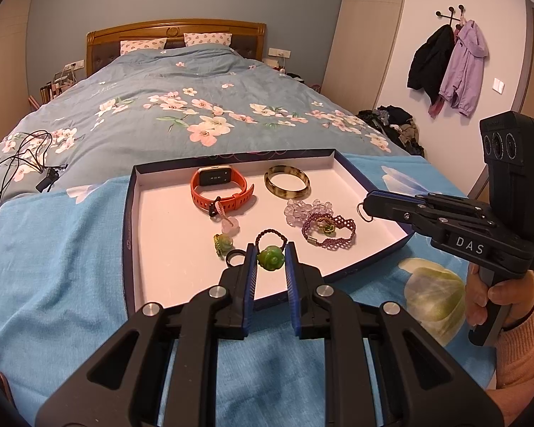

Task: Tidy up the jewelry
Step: 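Move the left gripper with the green ring over the box while the right gripper carries the silver ring inside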

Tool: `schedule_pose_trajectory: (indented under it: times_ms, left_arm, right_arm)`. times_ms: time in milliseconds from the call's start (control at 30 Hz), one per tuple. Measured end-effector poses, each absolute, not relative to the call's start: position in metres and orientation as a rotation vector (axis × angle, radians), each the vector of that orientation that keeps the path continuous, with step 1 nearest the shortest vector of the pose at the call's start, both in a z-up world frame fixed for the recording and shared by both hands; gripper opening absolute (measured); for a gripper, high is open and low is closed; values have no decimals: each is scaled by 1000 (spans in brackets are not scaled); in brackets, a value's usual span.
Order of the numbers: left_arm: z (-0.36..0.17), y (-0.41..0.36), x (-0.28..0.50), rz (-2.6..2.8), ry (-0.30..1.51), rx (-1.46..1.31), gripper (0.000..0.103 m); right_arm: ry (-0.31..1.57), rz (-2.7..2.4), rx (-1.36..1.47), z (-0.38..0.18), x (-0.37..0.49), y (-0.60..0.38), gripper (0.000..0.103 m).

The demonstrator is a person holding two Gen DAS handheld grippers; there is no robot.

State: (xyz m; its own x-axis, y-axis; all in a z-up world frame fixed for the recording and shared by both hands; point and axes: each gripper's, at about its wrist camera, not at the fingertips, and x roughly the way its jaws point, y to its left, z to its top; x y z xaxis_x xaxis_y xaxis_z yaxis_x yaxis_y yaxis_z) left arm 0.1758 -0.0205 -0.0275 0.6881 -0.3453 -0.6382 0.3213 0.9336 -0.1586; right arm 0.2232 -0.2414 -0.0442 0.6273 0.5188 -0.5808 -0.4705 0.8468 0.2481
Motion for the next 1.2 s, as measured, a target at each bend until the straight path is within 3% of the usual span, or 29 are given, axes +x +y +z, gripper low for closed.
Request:
schedule_pose_trajectory:
  times_ms: [1200]
  left_arm:
    - [-40, -18, 190, -357, 752, -36, 16]
  right_arm:
    - [728, 527, 91, -57, 241, -246, 4]
